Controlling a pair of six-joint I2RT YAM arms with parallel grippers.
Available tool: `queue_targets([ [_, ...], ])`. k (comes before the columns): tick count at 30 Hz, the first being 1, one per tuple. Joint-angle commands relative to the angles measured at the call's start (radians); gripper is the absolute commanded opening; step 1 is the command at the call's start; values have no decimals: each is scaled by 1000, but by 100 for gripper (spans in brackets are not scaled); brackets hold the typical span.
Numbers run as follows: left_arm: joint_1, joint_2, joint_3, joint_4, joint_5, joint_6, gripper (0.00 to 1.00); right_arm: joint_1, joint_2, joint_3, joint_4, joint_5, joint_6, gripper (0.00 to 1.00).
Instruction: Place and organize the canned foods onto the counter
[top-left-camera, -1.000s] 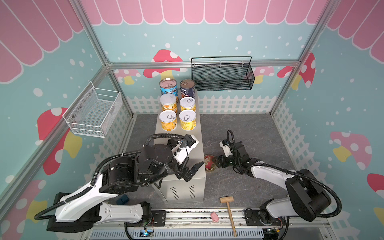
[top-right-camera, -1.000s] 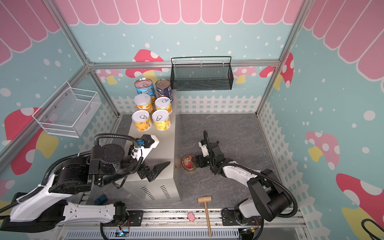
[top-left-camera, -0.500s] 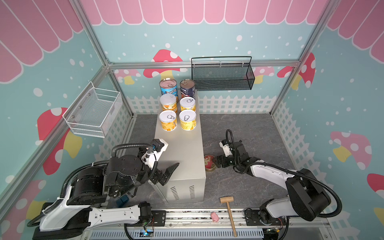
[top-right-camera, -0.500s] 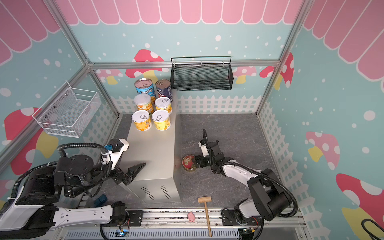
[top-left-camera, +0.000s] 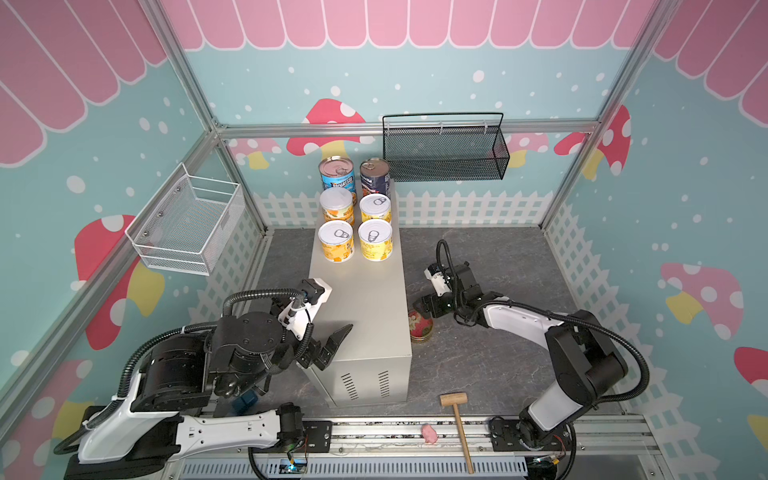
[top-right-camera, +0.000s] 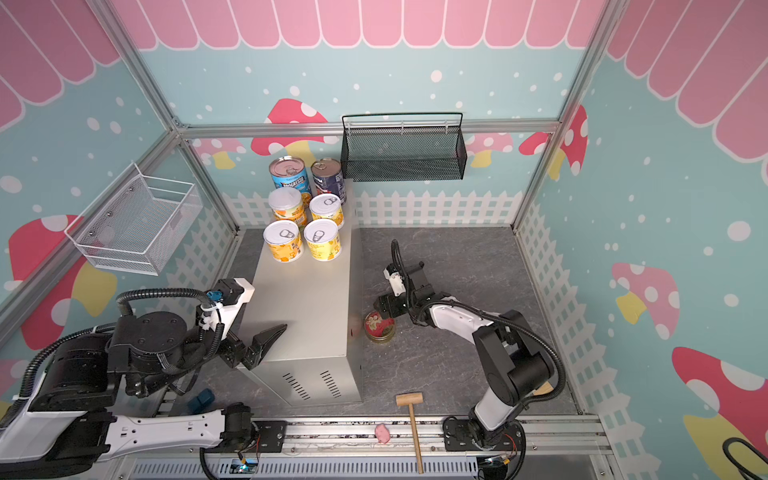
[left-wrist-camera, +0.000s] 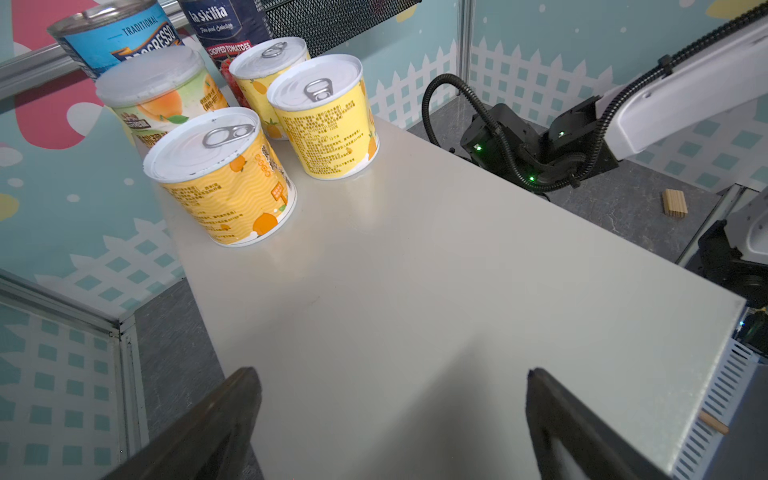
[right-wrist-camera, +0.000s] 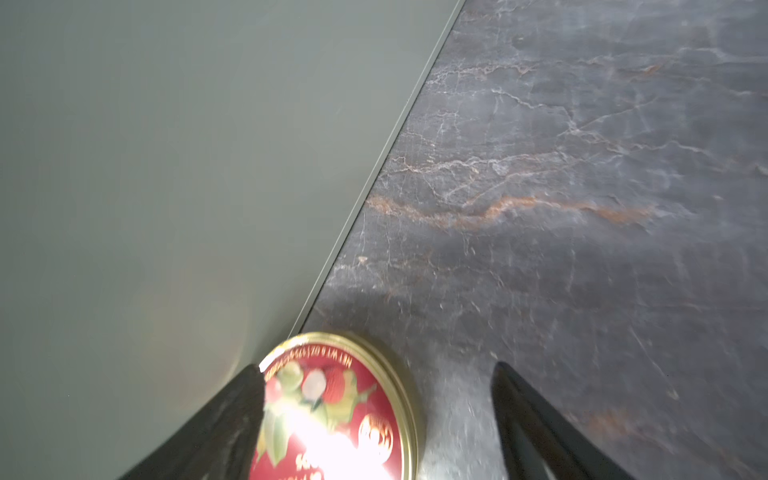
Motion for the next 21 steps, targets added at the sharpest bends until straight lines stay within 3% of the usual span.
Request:
queue_targets([
  [1,-5,-16,-13,-13,-19,-18,100,-2,82,66,-50,-34,-36,77],
  [4,-5,-22,-12,-14,-19,-14,100,3,141,110,-49,-63,-38,70],
  [11,-5,-35,-8,-15,-18,0,100,33,223,177,-80,-110,-59,63],
  [21,-5,-15,-3,1,63,47,100,35,95,-34,-52,-89,-37,59],
])
